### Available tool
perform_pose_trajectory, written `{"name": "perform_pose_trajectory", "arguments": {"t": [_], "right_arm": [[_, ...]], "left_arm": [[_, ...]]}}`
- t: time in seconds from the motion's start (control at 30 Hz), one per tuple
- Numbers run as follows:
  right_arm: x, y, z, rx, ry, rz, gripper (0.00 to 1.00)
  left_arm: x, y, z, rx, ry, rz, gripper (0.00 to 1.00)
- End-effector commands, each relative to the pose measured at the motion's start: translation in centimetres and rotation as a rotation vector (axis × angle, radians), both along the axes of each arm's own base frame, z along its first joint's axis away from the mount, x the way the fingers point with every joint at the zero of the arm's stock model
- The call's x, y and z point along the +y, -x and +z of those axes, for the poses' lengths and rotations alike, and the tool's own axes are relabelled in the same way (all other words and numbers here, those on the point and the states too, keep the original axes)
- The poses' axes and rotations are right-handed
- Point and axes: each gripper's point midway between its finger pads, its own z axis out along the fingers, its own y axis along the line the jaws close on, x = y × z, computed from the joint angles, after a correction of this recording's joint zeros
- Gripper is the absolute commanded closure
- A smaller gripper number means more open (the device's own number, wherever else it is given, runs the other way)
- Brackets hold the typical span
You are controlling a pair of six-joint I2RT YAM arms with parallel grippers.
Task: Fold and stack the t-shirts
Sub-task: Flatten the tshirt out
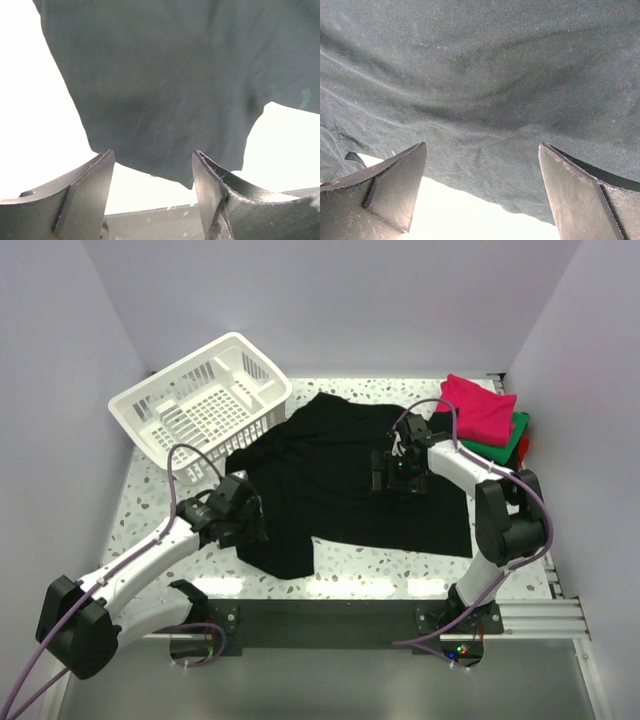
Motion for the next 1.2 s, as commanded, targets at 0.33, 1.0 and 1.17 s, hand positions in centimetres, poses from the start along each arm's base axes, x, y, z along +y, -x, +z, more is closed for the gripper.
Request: {"name": "perform_pose_trajectory", "arguments": {"t": [0.33,1.0,1.17], "right_arm": [[0.6,-0.3,1.6,-0.072,-0.039,-0.007,0.04],[-0.3,0.0,0.3,-0.051,0.011,-0.021,0.04],[-0.5,-0.1,-0.5,-0.031,0.026,-0.028,0.04]], "left_arm": [[0.6,3.9,-4.2,0.144,0.029,0.100,0.34],[0.5,2.9,-2.1,0.139,-0.010,0.073,0.89],[0.8,3.5,1.9,0.145,-0.006,0.078,0.90]]}}
